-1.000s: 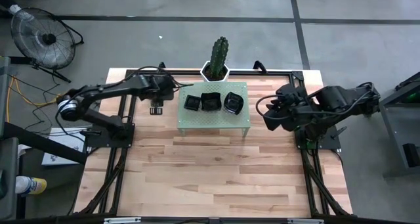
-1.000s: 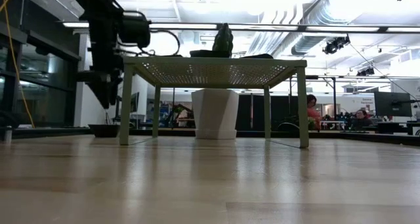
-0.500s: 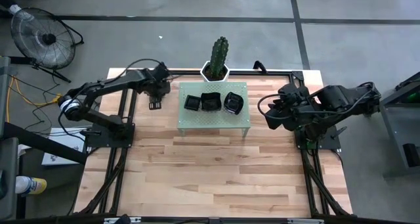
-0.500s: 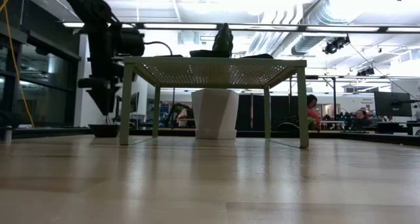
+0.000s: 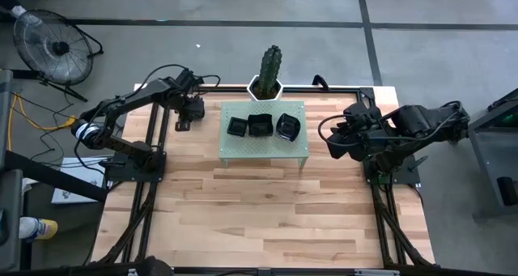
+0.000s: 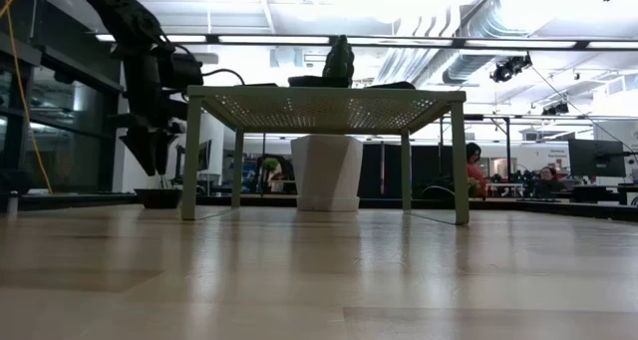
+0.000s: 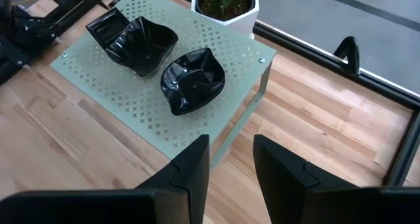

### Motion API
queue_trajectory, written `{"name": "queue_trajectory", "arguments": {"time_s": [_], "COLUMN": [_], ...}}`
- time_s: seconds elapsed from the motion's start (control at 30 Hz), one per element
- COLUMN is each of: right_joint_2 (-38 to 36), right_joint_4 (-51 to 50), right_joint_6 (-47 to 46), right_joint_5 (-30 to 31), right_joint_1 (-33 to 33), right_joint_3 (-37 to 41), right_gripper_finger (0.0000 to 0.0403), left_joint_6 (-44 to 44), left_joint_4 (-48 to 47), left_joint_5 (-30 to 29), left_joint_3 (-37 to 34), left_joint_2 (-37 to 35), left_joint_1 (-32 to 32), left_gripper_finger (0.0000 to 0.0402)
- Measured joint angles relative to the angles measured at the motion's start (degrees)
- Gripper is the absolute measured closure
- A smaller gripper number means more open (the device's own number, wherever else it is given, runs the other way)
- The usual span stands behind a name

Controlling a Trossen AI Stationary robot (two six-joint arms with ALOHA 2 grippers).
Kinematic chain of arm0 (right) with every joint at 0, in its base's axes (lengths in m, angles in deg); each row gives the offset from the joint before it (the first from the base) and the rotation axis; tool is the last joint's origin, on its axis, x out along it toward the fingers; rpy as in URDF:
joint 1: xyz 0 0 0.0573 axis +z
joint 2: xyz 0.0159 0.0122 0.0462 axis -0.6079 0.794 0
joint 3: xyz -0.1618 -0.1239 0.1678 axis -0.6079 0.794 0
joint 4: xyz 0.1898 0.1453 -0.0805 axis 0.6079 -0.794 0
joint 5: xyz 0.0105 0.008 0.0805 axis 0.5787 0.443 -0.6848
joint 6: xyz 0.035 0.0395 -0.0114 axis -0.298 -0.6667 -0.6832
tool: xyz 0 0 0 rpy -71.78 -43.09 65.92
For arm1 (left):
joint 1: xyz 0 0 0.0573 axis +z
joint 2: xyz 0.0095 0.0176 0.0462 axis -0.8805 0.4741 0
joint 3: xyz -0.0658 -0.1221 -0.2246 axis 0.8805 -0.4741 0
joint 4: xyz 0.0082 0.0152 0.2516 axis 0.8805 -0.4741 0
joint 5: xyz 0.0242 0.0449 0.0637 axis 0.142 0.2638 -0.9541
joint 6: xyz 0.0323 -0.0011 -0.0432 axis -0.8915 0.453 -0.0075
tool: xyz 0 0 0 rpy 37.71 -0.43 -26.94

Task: Pick & Place Mini shaped plates
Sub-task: Stack the distorted square plate on top of the distorted square plates on the shelf

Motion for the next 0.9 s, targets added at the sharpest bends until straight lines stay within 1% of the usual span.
{"name": "queue_trajectory", "arguments": {"time_s": [0.3,0.47,0.6,0.9], "right_joint_2": [0.0,0.0,0.0,0.0], "right_joint_4": [0.0,0.0,0.1,0.1], "right_joint_6": [-1.4,-1.9,-1.9,-2.3], "right_joint_5": [0.5,0.9,0.9,0.9], "right_joint_1": [0.0,0.0,0.0,0.0], "right_joint_3": [0.0,0.0,0.0,0.0], "right_gripper_finger": [0.0289,0.0289,0.0289,0.0289], "left_joint_6": [-0.4,-0.3,1.4,1.6], "left_joint_4": [-0.3,2.0,4.9,7.2], "left_joint_5": [2.2,2.7,-0.9,-1.4], "left_joint_3": [-0.2,-3.1,-5.0,-5.8], "left_joint_2": [0.0,0.0,0.0,0.2], "left_joint_1": [1.9,1.9,1.8,1.8], "left_gripper_finger": [0.0236,0.0236,0.0236,0.0236]}}
